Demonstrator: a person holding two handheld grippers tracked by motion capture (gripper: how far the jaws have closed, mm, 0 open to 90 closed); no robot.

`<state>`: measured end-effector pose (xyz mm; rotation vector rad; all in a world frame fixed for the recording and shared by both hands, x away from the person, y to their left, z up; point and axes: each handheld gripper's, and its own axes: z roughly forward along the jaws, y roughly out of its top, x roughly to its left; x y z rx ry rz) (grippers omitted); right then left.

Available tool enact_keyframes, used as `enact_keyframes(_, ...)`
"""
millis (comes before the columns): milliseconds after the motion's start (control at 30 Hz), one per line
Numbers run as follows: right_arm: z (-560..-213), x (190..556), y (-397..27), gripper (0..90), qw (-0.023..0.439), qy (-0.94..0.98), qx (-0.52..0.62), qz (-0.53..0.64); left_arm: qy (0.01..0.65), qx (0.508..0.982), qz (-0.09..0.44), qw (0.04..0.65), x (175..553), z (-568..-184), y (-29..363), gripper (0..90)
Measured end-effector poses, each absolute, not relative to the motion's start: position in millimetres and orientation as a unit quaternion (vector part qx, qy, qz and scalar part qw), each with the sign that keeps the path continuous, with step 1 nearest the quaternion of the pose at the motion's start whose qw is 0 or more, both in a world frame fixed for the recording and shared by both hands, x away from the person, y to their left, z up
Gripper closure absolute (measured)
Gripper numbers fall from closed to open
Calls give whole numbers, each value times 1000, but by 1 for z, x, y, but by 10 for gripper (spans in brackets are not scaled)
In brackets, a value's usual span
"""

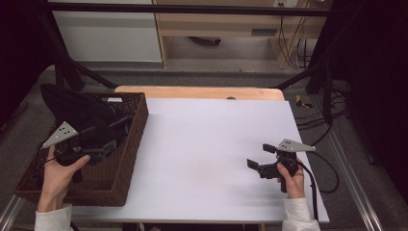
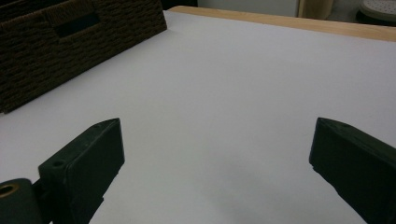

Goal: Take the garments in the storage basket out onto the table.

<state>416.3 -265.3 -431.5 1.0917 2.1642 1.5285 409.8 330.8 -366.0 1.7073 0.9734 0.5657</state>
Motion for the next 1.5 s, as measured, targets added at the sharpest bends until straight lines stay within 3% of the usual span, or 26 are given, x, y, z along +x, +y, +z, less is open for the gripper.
enact_keyframes(1500,-434,417,-263,37,136,751,378,524,441,725,263,458,426,-352,367,15)
